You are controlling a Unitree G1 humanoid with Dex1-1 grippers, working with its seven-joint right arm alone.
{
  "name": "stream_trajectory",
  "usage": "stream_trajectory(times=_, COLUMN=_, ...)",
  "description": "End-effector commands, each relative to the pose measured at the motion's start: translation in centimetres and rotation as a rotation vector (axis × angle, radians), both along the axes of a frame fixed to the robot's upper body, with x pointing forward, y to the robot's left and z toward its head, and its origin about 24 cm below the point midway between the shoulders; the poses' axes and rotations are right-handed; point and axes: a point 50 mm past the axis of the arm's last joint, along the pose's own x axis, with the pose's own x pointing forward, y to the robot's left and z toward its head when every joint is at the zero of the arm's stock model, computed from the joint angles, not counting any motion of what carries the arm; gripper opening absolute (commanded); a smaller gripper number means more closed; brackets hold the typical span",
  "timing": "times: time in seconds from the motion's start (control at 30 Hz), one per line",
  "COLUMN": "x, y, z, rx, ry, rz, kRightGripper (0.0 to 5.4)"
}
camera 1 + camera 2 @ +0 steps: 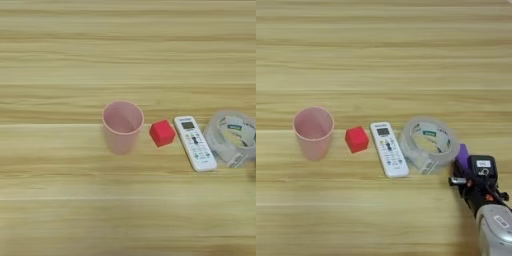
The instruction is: Move the objects on the table
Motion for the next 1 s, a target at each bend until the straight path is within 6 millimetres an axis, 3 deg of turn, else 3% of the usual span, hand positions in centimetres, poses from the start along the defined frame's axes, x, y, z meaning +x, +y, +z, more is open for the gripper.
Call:
stream_trajectory(times=0.03, x=0.9, y=-0.3, z=1.5, rx=-0.066, ry=-0.037, rz=0.040, kRightGripper=2.32)
stream_trajectory(times=0.43, x=1.0, y=-0.2, z=1.8, rx=-0.063, ry=-0.052, rz=0.041, kRightGripper=3.67)
stream_trajectory(times=1.0, x=1.1, y=-0.5, z=2.7, rx=-0.076, ry=-0.091, rz=0.018, kRightGripper=5.16)
